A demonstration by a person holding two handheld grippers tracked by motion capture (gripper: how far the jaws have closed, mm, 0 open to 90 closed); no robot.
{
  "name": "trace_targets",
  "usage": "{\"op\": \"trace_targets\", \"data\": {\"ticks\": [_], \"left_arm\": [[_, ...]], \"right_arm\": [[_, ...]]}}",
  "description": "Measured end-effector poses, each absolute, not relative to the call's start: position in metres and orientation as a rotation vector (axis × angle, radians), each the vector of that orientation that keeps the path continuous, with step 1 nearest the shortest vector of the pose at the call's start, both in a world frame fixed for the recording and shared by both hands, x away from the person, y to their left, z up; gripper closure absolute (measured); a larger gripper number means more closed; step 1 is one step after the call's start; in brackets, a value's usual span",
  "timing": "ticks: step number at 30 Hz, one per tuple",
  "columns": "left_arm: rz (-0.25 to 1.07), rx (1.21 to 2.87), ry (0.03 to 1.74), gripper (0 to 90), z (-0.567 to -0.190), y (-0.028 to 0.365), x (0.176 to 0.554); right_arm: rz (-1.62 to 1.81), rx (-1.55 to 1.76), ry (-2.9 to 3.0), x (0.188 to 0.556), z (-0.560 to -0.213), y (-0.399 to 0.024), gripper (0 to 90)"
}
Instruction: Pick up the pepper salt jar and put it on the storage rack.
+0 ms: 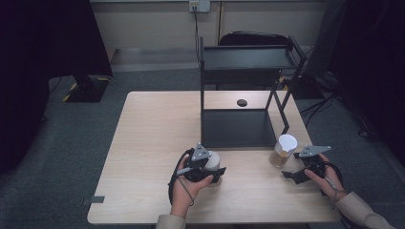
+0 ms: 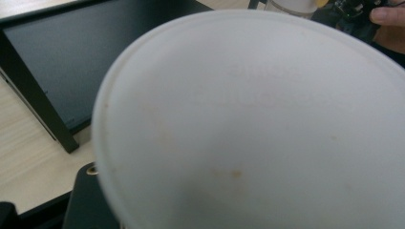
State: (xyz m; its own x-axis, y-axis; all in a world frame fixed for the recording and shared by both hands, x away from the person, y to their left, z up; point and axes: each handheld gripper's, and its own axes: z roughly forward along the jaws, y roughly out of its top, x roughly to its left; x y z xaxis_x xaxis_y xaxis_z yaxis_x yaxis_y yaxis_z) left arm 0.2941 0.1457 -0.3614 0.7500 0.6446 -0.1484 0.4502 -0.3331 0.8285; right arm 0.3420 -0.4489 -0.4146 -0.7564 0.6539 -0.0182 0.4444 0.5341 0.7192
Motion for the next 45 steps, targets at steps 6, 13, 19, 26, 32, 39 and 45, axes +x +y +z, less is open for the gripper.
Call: {"op": "trace_targets", "data": {"ticks": [6, 13, 19, 26, 32, 39, 45], "left_arm": [[0.262, 1.992, 0.821, 34.7, -0.353, 0.139, 0.304], [0.275, 1.994, 0.822, 34.7, -0.346, 0.133, 0.314], [0.284, 1.995, 0.829, 34.7, -0.340, 0.127, 0.322], [0.295, 1.993, 0.836, 34.8, -0.336, 0.118, 0.332], [0.309, 2.006, 0.839, 34.8, -0.330, 0.110, 0.341], [0.329, 1.999, 0.845, 34.9, -0.324, 0.103, 0.348], [0.345, 1.995, 0.838, 35.0, -0.316, 0.096, 0.355]], "right_arm": [[1.047, 0.916, 2.490, 0.342, -0.415, -0.449, 0.0], [1.047, 0.917, 2.490, 0.342, -0.415, -0.449, 0.0], [1.047, 0.917, 2.490, 0.342, -0.415, -0.449, 0.0], [1.047, 0.917, 2.490, 0.342, -0.415, -0.449, 0.0], [1.047, 0.916, 2.491, 0.342, -0.415, -0.449, 0.0], [1.047, 0.915, 2.491, 0.342, -0.415, -0.449, 0.0], [1.048, 0.913, 2.492, 0.342, -0.415, -0.449, 0.0]]}}
